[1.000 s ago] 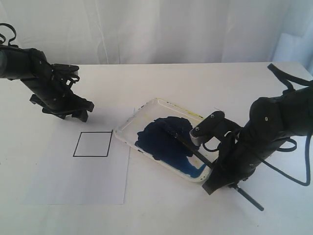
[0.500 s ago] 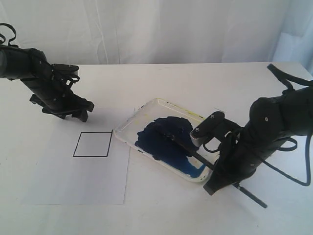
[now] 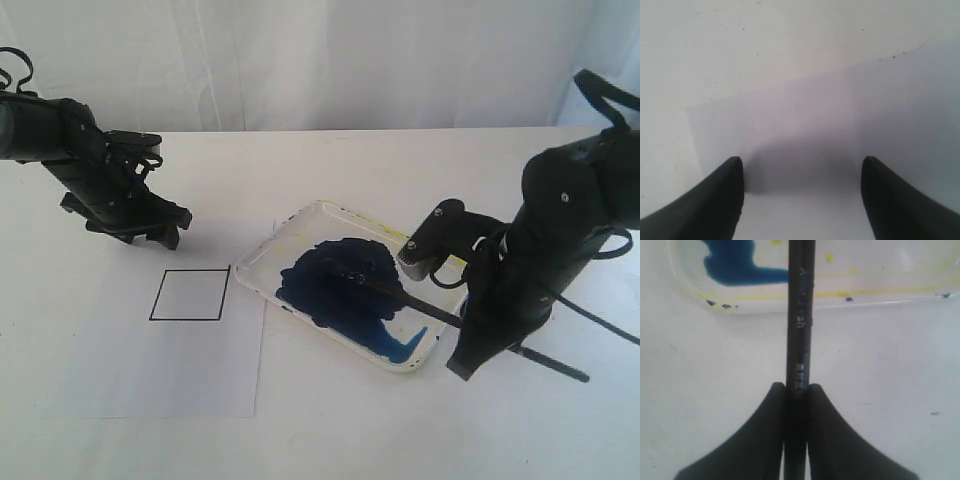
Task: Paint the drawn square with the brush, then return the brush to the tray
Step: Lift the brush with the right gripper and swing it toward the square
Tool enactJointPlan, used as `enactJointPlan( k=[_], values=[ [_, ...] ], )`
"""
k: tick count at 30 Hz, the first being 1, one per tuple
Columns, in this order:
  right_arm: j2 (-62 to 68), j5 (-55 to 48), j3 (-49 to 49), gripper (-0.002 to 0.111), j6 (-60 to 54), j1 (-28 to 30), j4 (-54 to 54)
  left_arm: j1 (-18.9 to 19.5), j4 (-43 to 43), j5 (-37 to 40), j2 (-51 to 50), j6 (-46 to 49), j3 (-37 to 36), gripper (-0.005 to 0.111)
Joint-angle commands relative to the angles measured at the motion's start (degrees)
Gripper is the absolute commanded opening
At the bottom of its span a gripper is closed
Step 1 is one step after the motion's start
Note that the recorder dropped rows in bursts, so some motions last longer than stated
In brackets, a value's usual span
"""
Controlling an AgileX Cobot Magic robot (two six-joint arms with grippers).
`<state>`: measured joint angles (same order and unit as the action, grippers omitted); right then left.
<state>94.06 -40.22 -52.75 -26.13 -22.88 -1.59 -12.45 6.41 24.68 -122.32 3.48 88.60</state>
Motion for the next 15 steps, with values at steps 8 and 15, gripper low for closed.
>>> enactJointPlan(
  k=[8, 15],
  values=[
    [-0.66, -14.26, -11.14, 0.0, -8.79, -0.01, -0.21, -0.25, -0.95, 2.25, -0.31, -0.08, 0.15, 0.07],
    [0.7, -20.67, -16.15, 0.0, -12.42, -0.01, 1.99, -0.25, -1.15, 2.25, -0.31, 0.01, 0.15, 0.07]
  ],
)
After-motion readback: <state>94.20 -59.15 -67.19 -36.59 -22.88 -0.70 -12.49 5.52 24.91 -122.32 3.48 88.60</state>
